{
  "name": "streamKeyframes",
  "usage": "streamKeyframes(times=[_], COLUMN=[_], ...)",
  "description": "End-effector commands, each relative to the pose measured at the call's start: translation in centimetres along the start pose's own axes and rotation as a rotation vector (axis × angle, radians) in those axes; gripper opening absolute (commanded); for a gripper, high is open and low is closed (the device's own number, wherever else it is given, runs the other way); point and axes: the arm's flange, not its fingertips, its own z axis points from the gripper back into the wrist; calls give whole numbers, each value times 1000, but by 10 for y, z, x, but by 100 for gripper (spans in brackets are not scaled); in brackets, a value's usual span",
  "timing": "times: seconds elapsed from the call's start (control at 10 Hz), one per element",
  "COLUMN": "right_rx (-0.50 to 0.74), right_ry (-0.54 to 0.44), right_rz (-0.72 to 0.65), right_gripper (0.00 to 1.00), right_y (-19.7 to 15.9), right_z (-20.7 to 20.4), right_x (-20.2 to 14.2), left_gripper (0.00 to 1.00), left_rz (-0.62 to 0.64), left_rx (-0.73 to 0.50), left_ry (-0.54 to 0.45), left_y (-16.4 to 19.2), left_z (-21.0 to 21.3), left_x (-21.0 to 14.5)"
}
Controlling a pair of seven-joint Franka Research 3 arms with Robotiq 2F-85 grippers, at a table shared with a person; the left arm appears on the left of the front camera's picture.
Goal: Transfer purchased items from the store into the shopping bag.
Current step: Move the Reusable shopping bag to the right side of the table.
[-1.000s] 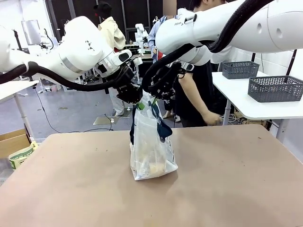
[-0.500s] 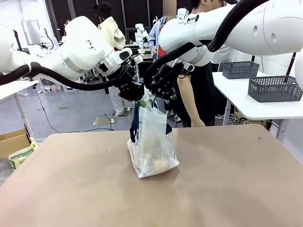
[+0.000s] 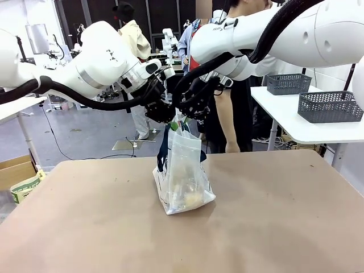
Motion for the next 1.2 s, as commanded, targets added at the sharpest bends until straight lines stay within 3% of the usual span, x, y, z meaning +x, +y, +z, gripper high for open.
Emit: streamKeyframes(times=[0.0, 0.6, 0.7, 0.9, 1.1], right_rx=[18, 43, 34, 30, 26], right_ry=[4, 6, -1, 1, 3], right_rz=[5, 10, 7, 7, 5], right_gripper=[0, 0, 0, 0, 0], right_y=[7, 14, 14, 15, 15], right_z=[-4, -14, -14, -15, -17], right_x=[7, 15, 15, 13, 12], left_gripper=[0, 0, 9, 12, 52], left_rz=[-44, -37, -52, -81, -75], left_rx=[-36, -74, -86, -120, -126], left_ry=[-46, -73, -78, -91, -112], left_y=[1, 6, 6, 5, 6], left_z=[3, 5, 6, 10, 12], left_x=[1, 1, 1, -1, -2])
